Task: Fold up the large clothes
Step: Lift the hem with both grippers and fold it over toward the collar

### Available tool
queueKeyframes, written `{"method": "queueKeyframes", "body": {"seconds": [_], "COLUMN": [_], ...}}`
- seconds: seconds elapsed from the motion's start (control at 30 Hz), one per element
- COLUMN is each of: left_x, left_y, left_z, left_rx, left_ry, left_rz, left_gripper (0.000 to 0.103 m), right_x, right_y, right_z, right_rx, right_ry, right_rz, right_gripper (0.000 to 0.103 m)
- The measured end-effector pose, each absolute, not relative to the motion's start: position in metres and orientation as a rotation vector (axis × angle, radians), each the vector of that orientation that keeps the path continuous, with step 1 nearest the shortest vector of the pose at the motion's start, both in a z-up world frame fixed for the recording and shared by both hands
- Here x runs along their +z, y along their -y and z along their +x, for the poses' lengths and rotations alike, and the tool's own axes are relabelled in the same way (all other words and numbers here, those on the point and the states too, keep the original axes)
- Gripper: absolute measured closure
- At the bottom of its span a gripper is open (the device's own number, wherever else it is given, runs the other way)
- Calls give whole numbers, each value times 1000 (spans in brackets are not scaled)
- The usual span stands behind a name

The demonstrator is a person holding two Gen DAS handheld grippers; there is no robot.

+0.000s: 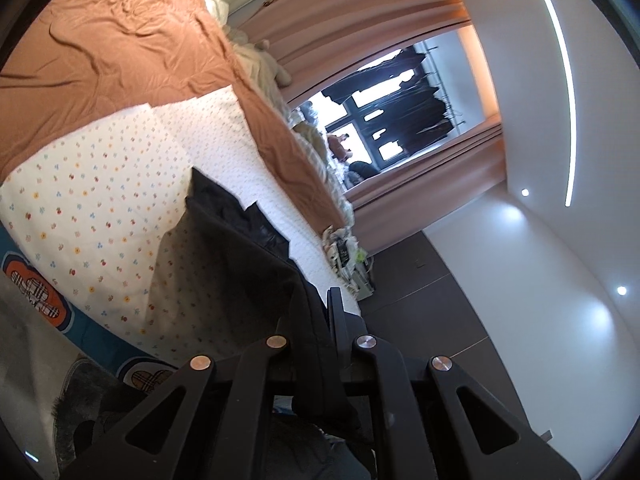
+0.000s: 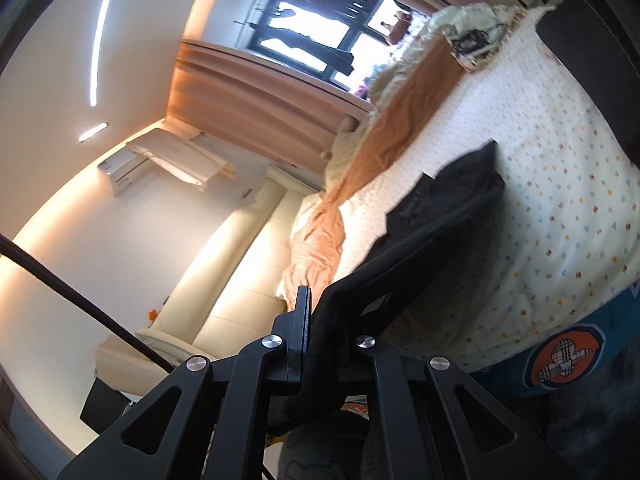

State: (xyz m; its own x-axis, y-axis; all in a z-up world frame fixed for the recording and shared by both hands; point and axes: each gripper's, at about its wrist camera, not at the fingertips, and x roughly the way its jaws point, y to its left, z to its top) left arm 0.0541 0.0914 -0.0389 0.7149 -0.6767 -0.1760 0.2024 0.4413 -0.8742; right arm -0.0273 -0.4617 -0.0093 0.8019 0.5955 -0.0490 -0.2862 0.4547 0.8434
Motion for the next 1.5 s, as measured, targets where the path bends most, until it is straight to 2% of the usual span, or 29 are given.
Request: {"method": "queueKeyframes", "body": {"seconds": [0.37,0.9,1.23,1.5], "left_x": [10,27,17,-37], "left_y": [-90,-62,-31,-20], "left_z": [44,171,293,362], "left_rx": [-608,-546,-525,-453], "left_ry": [-468,-464,-570,-680], "left_rz": [-947,-916,-915,-940], "left_gripper": [95,95,95,95], "right_x": [18,30,17,4], "right_y": [464,468,469,460], "right_z": [-45,67,154,208], "right_rx": [585,543,464,357], "right_ry": [-273,-280,-331,-437], "right_rz": [946,950,1042,1075], "right_gripper": [99,99,99,96]}}
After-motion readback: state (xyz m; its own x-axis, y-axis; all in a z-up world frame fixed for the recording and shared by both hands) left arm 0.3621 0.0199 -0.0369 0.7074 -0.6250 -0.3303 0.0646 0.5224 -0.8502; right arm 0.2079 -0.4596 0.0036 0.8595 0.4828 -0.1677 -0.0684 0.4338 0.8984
